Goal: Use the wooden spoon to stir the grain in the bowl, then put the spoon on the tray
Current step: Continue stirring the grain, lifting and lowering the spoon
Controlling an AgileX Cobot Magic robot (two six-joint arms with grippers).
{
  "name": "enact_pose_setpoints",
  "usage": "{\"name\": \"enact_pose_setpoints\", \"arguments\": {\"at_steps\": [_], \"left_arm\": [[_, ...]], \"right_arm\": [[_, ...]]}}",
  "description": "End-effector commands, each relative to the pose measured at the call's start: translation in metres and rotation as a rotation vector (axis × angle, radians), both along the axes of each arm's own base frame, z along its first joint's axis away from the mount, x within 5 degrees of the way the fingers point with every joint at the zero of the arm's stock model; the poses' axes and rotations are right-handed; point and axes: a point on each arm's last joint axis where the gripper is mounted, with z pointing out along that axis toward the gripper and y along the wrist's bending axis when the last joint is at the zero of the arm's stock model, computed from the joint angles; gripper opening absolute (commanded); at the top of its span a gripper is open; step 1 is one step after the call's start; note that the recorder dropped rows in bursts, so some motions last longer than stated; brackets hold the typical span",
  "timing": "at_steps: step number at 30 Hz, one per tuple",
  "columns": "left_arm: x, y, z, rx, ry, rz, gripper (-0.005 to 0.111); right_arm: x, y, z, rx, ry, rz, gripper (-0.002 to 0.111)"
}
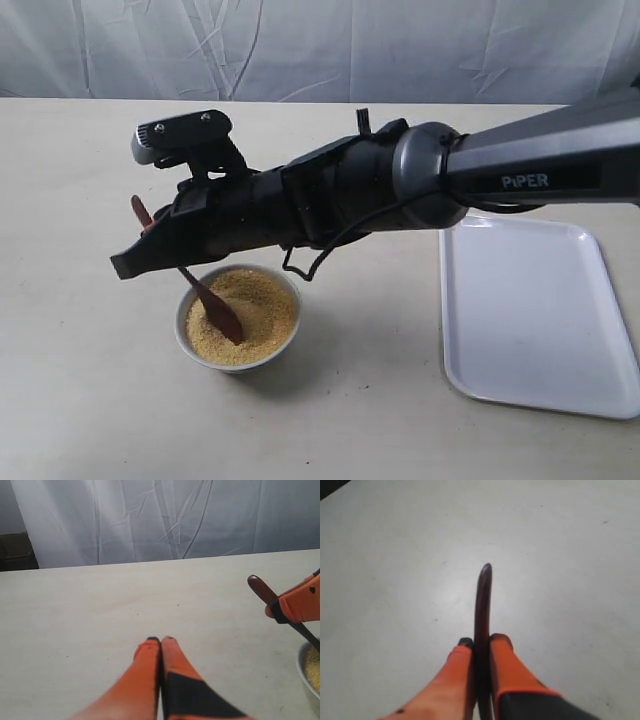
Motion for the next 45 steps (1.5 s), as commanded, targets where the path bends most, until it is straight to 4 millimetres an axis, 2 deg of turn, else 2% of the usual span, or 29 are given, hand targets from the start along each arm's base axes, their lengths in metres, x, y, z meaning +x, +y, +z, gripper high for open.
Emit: {"name": "enact_pose_setpoints", "arguments": {"at_steps": [1,4,6,9,11,13,18,20,28,36,45], "left_arm": [[0.0,0.0,0.0,-0.003,-0.014,0.0,0.0],[0.0,0.0,0.0,-0.003,-0.014,0.0,0.0],[0.0,0.0,0.0,-0.003,-0.014,0.0,0.0],[0.0,0.0,0.0,-0.003,-0.014,0.0,0.0],[0.0,0.0,0.0,-0.003,-0.014,0.0,0.0],[0.0,0.0,0.0,-0.003,-0.014,0.0,0.0],[0.0,0.0,0.0,-0.003,-0.014,0.0,0.0],[0.0,0.0,0.0,-0.003,-0.014,0.0,0.0],[0.0,0.0,0.0,-0.003,-0.014,0.0,0.0],[0.0,0.0,0.0,-0.003,-0.014,0.0,0.0],[0.0,0.0,0.0,-0.003,-0.014,0.0,0.0]], "right_arm": [[0.007,-0.004,-0.001,-0.051,-0.04,-0.072,-0.001],[0.008,-0.005,-0.002,-0.064,-0.049,-0.091,-0.001],[0.007,-0.006,0.008,-0.045,-0.062,-0.09,-0.001],[0.006,-0.012,0.04,-0.003,-0.125,-0.11,-0.001],[0.01,-0.018,0.046,-0.028,-0.159,-0.17,-0.001],[0.012,-0.019,0.042,-0.053,-0.166,-0.196,-0.001],[0.016,-0.014,0.003,-0.135,-0.133,-0.167,-0.001],[0.013,-0.01,-0.003,-0.115,-0.097,-0.131,-0.001],[0.006,-0.004,0.005,-0.044,-0.067,-0.051,-0.001],[0.002,-0.009,0.038,0.011,-0.114,-0.06,-0.001],[0.007,-0.012,0.035,-0.021,-0.13,-0.105,-0.001]]}}
